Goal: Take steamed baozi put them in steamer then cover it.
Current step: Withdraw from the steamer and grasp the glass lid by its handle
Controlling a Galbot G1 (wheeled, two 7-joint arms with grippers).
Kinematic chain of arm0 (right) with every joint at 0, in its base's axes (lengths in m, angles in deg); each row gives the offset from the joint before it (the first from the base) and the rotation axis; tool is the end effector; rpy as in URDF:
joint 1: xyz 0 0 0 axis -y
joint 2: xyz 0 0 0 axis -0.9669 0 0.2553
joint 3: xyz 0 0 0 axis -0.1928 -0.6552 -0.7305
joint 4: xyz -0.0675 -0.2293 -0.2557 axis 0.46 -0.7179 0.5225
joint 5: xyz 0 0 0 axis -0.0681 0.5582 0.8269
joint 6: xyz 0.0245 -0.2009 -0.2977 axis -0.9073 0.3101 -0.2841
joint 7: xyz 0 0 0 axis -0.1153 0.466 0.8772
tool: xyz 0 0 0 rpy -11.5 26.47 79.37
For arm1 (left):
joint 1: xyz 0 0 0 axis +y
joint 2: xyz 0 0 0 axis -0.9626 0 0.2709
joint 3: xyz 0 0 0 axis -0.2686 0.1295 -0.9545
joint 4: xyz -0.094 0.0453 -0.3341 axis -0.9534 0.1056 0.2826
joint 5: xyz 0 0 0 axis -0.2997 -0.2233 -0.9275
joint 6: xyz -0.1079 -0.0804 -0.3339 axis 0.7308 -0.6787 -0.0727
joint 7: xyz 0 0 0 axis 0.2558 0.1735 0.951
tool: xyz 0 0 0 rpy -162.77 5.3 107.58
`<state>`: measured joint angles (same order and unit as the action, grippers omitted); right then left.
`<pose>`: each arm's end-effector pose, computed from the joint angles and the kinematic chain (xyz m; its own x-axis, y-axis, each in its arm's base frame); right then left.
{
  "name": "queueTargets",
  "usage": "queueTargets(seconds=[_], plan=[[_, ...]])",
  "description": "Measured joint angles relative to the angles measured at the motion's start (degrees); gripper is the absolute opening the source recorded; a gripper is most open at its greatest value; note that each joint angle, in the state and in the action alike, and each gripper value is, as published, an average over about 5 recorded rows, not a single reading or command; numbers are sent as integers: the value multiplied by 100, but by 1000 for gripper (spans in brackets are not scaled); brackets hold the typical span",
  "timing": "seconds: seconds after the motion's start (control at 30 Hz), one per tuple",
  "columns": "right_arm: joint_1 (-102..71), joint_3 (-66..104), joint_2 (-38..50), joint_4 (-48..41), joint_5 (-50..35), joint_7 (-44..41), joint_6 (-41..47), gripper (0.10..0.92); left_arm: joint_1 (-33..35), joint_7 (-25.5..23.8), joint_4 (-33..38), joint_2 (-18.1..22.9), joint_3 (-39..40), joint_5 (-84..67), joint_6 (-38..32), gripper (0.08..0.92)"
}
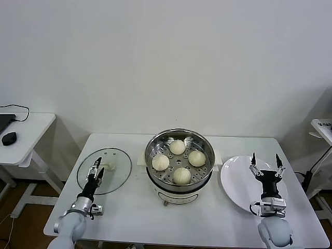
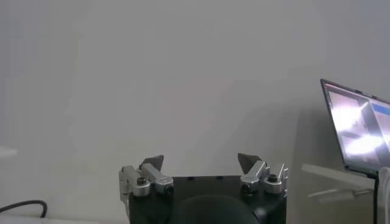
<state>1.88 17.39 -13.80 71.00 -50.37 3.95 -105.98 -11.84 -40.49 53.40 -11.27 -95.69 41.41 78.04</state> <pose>0.2780 -0.1612 -0.3973 -0.9575 0.2168 -0.1900 0.2535 0.9471 -0.1969 0.3162 0.1420 -0.4495 -0.9951 0.0929 0.0332 0.0233 -0.1052 0.9942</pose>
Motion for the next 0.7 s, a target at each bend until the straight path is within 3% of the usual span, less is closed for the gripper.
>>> queueTargets(seconds=[0.7], plan=[[-92, 80, -157, -60, 326, -72, -76, 823, -597, 141, -637, 50, 149, 94, -74, 823]])
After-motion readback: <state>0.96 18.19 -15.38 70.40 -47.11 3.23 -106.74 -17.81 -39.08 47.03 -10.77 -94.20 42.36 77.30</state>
